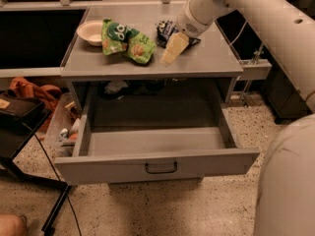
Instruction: Pick green rice chip bag from top drawer and place on counter
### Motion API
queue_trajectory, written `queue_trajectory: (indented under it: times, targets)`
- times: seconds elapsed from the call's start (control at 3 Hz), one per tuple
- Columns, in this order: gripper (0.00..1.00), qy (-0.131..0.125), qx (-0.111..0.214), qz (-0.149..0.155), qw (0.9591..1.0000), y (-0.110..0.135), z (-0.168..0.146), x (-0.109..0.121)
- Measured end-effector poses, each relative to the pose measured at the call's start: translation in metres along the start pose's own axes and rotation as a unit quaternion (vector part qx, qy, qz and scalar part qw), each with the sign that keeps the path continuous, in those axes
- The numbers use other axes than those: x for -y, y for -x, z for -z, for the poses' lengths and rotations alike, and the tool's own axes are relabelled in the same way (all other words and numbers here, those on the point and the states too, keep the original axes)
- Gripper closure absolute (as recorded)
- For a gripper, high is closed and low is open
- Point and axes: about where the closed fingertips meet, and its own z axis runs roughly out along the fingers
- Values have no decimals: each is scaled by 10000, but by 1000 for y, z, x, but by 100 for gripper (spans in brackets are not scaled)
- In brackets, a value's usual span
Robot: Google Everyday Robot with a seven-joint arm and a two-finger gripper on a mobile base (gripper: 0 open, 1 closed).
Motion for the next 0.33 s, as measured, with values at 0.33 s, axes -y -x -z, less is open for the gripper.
queue_trajectory:
  times: [0.33]
  targets:
    - [0,1,-4,-2,10000,-1,0,0]
